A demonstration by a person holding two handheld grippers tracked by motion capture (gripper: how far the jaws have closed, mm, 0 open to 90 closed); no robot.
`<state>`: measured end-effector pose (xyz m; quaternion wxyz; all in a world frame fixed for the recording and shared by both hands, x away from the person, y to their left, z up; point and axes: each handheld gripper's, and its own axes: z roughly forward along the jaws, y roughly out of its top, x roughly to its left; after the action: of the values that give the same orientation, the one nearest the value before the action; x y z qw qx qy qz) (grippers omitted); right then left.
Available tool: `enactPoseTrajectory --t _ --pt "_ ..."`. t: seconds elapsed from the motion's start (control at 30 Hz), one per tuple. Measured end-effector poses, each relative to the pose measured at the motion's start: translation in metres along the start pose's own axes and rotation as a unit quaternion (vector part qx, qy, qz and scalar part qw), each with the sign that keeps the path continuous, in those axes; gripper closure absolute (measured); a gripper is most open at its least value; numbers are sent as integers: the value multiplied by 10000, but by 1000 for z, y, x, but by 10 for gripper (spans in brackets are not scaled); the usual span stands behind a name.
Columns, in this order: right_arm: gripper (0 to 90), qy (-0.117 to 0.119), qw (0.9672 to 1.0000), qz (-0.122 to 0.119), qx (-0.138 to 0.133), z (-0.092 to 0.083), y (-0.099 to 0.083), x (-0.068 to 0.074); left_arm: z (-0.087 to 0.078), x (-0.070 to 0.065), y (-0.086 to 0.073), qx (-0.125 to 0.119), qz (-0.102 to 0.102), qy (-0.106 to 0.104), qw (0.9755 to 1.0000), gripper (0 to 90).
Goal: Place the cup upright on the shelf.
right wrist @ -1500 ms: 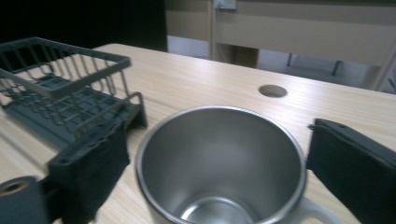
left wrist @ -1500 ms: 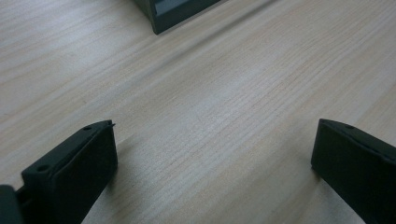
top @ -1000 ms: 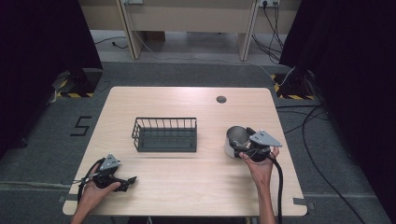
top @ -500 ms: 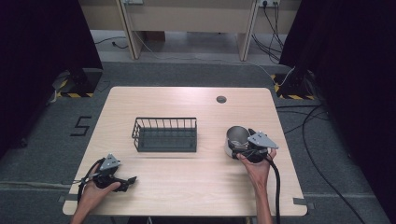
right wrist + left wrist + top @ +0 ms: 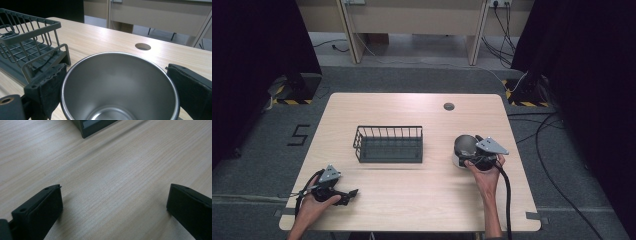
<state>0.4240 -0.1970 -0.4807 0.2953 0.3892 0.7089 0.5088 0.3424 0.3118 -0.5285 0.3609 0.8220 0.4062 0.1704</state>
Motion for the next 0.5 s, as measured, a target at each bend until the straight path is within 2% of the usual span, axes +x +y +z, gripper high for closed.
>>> enactPoseTrajectory --t 0.2,0.33,0.5 --pt "62 44 9999 -86 -62 -2 3 7 0 0 0 -1 -2 -1 10000 0" --pt "63 79 9999 -26 -132 -4 8 10 0 0 0 -1 -1 0 10000 0" --pt "63 90 9999 -83 -60 -5 16 15 0 0 0 -1 0 -1 10000 0"
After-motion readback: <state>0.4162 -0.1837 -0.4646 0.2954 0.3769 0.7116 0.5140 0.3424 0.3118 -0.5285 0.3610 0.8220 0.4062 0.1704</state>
